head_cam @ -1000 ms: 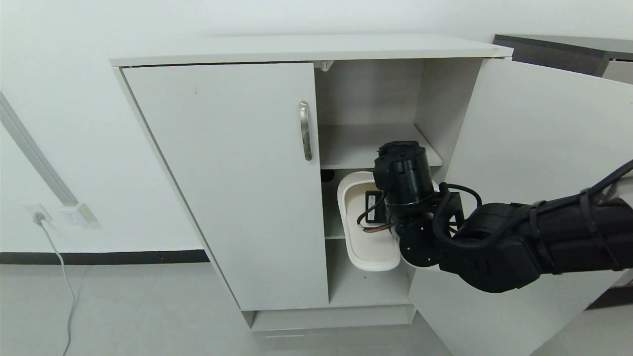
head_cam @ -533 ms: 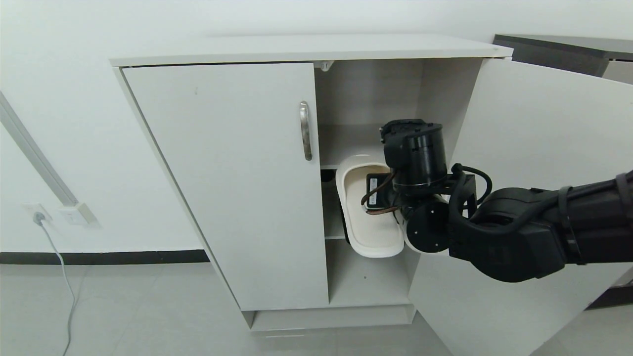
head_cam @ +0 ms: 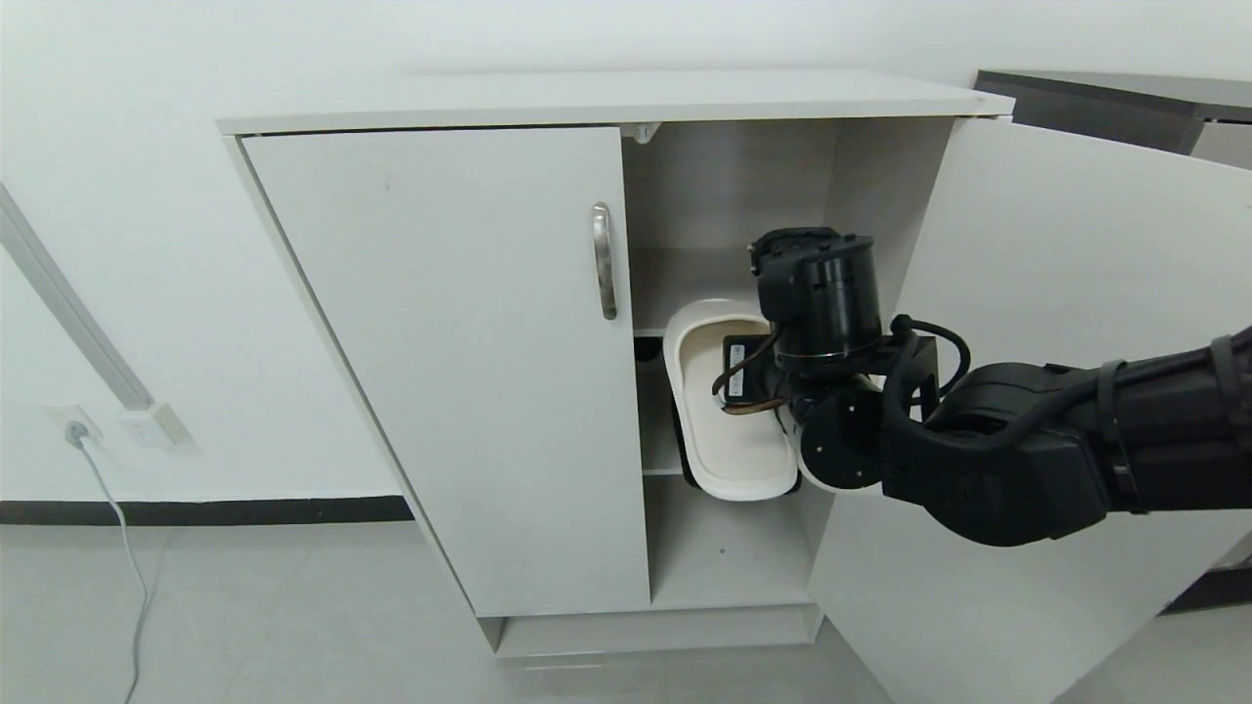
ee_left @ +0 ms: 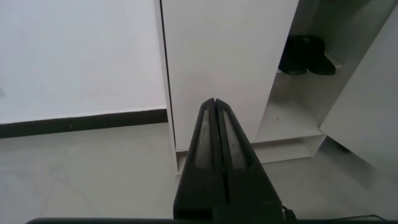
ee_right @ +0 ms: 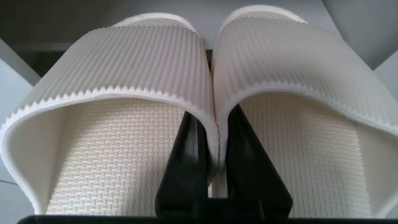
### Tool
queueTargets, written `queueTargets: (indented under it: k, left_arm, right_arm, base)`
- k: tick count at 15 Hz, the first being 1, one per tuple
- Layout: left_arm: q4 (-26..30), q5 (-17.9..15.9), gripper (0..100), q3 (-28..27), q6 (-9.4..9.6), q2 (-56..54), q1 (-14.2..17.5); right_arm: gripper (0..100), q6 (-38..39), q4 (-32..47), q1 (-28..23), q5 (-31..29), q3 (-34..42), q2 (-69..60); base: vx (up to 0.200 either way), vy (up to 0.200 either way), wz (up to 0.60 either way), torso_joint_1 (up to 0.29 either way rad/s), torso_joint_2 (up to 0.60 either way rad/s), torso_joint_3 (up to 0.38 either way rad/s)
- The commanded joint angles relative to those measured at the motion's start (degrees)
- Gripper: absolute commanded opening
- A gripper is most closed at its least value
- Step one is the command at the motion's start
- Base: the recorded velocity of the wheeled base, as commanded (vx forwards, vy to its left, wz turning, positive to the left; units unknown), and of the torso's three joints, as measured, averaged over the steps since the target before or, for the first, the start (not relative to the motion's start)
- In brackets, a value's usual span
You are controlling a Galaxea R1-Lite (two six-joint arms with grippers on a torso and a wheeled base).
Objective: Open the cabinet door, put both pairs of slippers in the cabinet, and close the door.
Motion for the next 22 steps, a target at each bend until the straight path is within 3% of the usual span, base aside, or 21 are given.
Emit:
queueTargets:
  k: [1,8,15,22]
  left_arm:
    - [0.0,0.0,0,0.0,-0.04,0.1,0.0]
    - [0.0,0.0,0,0.0,-0.04,0.1,0.0]
    - [-0.1,0.1,0,0.0,-0.13,0.1,0.0]
    - [-0.1,0.2,0,0.0,-0.31,0.1,0.0]
  right_arm:
    - [0,0.0,-0.1,-0.1,0.0,-0.2,0.5]
    - [0,0.0,-0.1,-0.4,0.0,-0.4,1.8]
    - [0,-1.3,0.1,-2.4,3.3,-3.7,3.8]
    - [0,-1.9,10.2,-6.6,6.9,-19.8,11.1]
  base:
    - [0.200,0.000,0.00,-0.007,0.00,0.007]
    - [0.200,0.000,0.00,0.006,0.00,0.003]
    - [0.000,0.000,0.00,0.000,0.00,0.000]
    - [0.000,0.000,0.00,0.000,0.00,0.000]
